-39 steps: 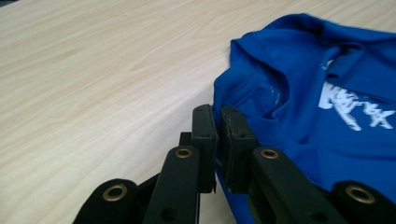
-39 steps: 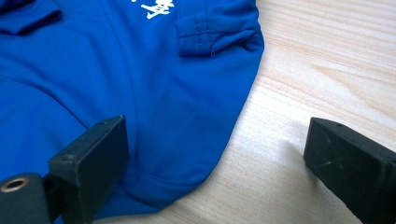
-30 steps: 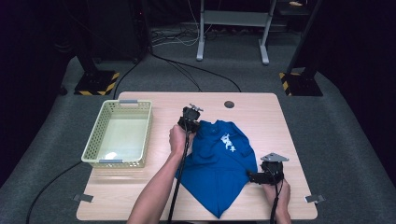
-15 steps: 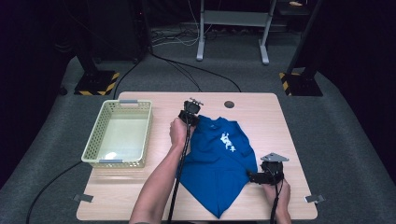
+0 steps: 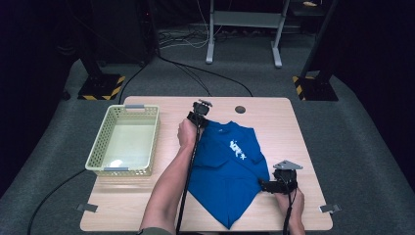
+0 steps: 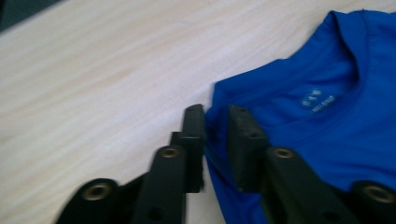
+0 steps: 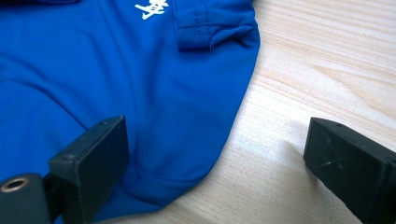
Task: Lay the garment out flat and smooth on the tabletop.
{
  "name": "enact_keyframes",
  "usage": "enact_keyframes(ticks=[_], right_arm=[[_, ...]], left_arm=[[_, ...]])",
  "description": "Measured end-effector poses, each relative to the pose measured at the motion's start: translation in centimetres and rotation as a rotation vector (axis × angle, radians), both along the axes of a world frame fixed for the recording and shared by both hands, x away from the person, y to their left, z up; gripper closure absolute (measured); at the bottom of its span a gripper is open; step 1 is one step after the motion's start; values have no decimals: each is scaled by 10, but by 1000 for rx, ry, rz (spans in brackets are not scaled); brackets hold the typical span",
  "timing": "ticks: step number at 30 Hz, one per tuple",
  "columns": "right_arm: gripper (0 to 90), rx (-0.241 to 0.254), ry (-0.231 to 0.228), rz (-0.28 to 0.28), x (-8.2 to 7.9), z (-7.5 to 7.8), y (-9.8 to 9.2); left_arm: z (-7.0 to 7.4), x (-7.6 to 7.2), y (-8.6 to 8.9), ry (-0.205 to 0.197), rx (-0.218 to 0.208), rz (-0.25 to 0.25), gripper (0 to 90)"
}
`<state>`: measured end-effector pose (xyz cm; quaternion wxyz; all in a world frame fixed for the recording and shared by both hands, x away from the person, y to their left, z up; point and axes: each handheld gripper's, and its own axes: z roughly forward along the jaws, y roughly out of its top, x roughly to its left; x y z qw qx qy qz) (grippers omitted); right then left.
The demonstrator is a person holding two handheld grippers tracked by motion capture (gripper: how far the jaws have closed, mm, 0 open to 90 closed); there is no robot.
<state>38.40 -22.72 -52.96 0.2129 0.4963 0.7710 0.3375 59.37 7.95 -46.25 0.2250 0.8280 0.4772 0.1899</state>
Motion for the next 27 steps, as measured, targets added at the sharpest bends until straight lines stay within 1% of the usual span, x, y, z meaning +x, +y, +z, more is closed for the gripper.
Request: enact_keyframes(ticks=[3, 4, 5, 7, 9, 11, 12, 13, 16, 17, 18, 19, 22, 24, 25, 27], right_arm=[[57, 0, 0, -1, 0, 0, 0], [57, 0, 0, -1, 0, 0, 0], [57, 0, 0, 0, 0, 0, 0], [57, 0, 0, 0, 0, 0, 0], [57, 0, 0, 0, 0, 0, 0], [58, 1, 0, 0, 0, 0, 0], [57, 0, 0, 0, 0, 0, 0], [57, 0, 0, -1, 0, 0, 0], [57, 0, 0, -1, 0, 0, 0], [57, 0, 0, -1, 0, 0, 0], [57, 0, 0, 0, 0, 0, 0], [57, 0, 0, -1, 0, 0, 0], [57, 0, 0, -1, 0, 0, 0], [57, 0, 0, -1, 0, 0, 0], [57, 0, 0, -1, 0, 0, 0], [58, 0, 0, -1, 0, 0, 0]], left_arm=[[-3, -8, 0, -1, 4, -11, 582], [-3, -11, 1, -2, 0, -12, 534], [-4, -15, 2, -2, -16, -14, 489], [-4, -23, 4, -7, -23, -23, 411], [-3, -32, 6, -18, -31, -45, 352], [-2, -42, 7, -26, -49, -67, 289], [-1, -48, 8, -30, -61, -73, 267], [-1, -54, 9, -27, -65, -86, 244], [0, -72, 12, -29, -101, -122, 201], [0, -79, 13, -21, -111, -132, 185], [-2, -87, 14, -26, -121, -144, 167], [-3, -96, 14, -29, -115, -158, 159], [-12, -125, 16, -39, -143, -199, 144], [-19, -145, 16, -45, -140, -220, 123], [-21, -155, 17, -47, -146, -224, 114], [-28, -172, 19, -55, -171, -224, 107]])
